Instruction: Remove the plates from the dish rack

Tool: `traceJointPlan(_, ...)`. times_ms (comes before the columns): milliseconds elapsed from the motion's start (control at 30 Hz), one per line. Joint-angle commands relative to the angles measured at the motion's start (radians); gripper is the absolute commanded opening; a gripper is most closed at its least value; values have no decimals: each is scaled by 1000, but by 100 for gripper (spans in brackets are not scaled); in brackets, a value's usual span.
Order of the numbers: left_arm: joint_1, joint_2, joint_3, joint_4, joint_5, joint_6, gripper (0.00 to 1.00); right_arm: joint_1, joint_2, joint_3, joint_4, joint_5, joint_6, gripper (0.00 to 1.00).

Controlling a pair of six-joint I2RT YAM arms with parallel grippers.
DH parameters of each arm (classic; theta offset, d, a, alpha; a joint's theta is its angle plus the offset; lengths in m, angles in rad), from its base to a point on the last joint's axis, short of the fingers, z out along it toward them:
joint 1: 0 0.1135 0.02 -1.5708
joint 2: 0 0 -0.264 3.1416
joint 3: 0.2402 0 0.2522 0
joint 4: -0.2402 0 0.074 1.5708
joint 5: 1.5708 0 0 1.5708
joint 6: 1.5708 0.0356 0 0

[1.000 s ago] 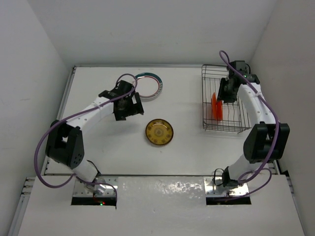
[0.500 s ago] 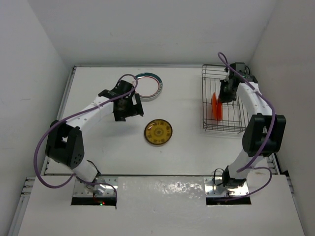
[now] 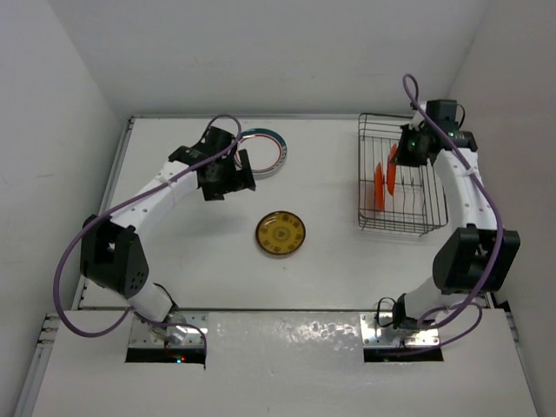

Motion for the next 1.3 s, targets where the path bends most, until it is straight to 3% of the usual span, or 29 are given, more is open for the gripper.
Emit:
traceJointPlan(0,-3,-8,98,-10,7,-18,94,-5,-80,165,-2,-43,-50,0)
traceJointPlan(133,0,4,193,-22,7,-98,94,8,-90,239,-22,-247,-100,0)
traceJointPlan(200,4,12,272,-18,48,-143,94,94,-81,289,-72,-269,-234,0)
traceJointPlan(367,35,22,423,57,194,-307,94,452,-67,337,-226,39,-517,0)
traceJointPlan(433,49,18,435,74,231,-356,94,517,-61,331,-244,143,-588,0)
traceJointPlan(567,58,12,385,100,246,-396,94,701,-54,334,-269,227,-655,0)
traceJointPlan(667,56,22,316,138,318,-408,94,781,-31,370,-258,203,-669,0)
traceJointPlan(800,47,30,250,178,370,-394,91,866,20,436,-218,192,-666,0)
traceJointPlan(1033,47,22,171,274,398,-440,85,920,179,604,-292,221,-677,0)
traceJointPlan(1067,47,25,171,277,399,-437,83,921,181,601,-281,230,-672,0)
traceJointPlan(1167,47,32,153,281,401,-428,54,923,161,555,-214,267,-662,0)
traceJointPlan(1200,47,30,136,287,399,-427,40,923,152,535,-177,268,-662,0)
traceJointPlan(1233,47,29,126,289,399,-427,15,921,134,495,-159,270,-659,0)
traceJointPlan(1267,47,30,115,293,399,-427,3,923,126,477,-142,270,-656,0)
